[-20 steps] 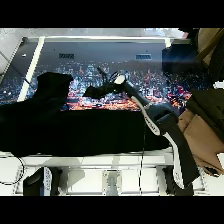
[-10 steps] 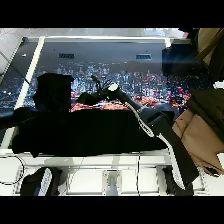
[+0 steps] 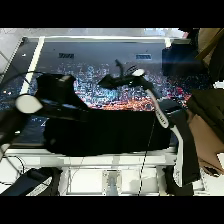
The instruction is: Fold the clothes and pants, and hang the long-sleeved shirts on hangers.
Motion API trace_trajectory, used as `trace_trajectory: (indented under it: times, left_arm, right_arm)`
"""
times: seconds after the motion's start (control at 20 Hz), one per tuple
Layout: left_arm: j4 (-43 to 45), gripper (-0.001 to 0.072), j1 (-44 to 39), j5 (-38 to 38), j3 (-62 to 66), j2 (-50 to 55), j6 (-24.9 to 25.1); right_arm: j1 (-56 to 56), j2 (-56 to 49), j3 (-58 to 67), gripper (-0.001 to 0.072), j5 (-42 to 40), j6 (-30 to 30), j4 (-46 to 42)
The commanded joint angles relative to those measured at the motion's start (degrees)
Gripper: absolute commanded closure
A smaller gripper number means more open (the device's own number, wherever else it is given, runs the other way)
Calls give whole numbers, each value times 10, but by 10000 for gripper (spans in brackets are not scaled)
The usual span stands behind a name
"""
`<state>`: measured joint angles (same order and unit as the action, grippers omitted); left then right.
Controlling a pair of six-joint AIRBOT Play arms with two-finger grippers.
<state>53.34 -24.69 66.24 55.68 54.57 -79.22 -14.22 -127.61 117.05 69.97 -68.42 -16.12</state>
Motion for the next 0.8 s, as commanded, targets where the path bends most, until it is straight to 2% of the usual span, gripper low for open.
trace_trajectory:
  times: [0.0,0.15,0.25,0.35,0.5,0.55,0.6,0.75]
  left_arm:
    - [-76,698,-125,-35,34,62,59]
    - [-77,698,-164,-32,77,68,60]
    - [-115,698,-176,-29,100,68,69]
    - [-168,698,-185,-22,120,68,114]
    - [-166,698,-177,-19,134,65,110]
    - [-134,698,-169,-16,134,61,88]
    - [-80,698,-161,-9,134,56,49]
    - [88,698,-151,50,134,38,-46]
  right_arm:
    - [92,45,0,408,85,-8,-38]
    - [141,84,0,405,87,-23,-100]
    - [153,94,0,403,88,-29,-126]
    - [148,93,-2,403,89,-29,-137]
    - [106,90,-17,355,88,-29,-174]
    - [85,87,-19,268,84,-29,-208]
    - [66,82,-20,225,76,-30,-240]
    - [22,61,-20,225,30,-54,-254]
